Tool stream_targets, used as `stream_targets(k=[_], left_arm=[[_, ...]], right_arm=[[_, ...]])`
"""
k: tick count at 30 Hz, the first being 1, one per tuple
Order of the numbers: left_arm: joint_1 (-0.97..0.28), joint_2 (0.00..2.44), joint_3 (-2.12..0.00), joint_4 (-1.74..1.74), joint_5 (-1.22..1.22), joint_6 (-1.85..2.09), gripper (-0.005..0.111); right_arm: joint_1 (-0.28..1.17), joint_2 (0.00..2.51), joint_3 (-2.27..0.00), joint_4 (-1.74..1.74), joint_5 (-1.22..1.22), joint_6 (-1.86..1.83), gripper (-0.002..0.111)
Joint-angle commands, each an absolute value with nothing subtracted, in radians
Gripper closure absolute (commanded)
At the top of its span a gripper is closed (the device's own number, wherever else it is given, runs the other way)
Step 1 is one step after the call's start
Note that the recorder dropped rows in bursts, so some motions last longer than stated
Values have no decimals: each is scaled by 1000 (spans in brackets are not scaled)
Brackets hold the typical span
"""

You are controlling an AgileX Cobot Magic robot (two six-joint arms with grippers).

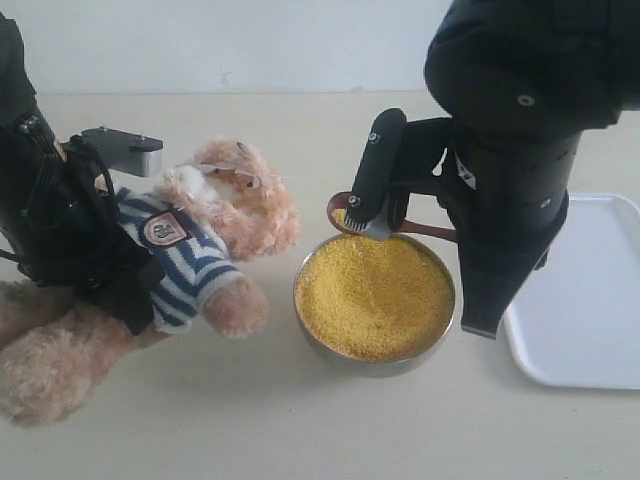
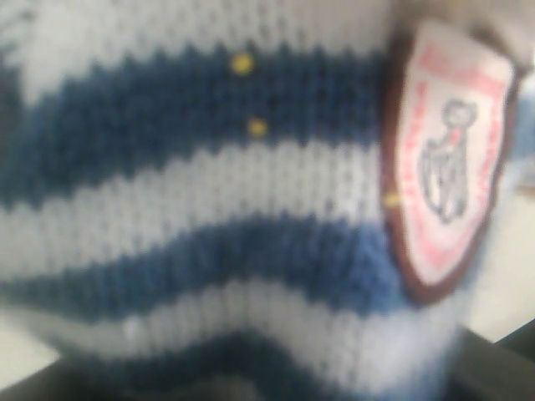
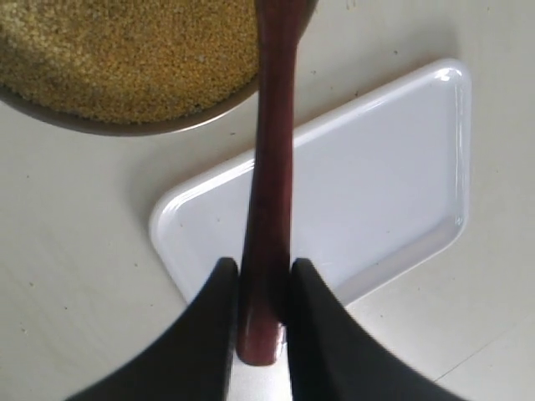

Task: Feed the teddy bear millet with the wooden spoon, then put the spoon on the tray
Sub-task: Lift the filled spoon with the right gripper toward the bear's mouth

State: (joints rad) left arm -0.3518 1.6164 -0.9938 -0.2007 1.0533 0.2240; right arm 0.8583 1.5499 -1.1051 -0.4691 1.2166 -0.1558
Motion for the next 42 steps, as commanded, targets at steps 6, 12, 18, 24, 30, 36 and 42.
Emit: stream_targets(k=[6,12,18,24,30,36,42], left_arm=[[-361,1614,-1001,-213,1043,217,103],[-361,1614,-1001,-228,1039,227,103],[-361,1614,-1001,-228,1039,227,103],[-361,1614,-1001,-234,1039,232,103],[-361,1614,-1001,-251,1037,244,103],[-361,1614,-1001,-250,1035,244,103],[-361,1614,-1001,-253,1032,246,103]], right_arm=[[854,1535,-1224,-430,1221,-157,109],[854,1561,-1244,-405,1221,-159,109],[856,1615,-1282,-390,1221,-156,109],[856,1642,-1333,-373,1221,-156,109],[856,1662,-1340,-347,1221,-160,109],[858,1672,-1340,-337,1221,-168,109],[874,1672,-1340,-333,1221,-166,109]])
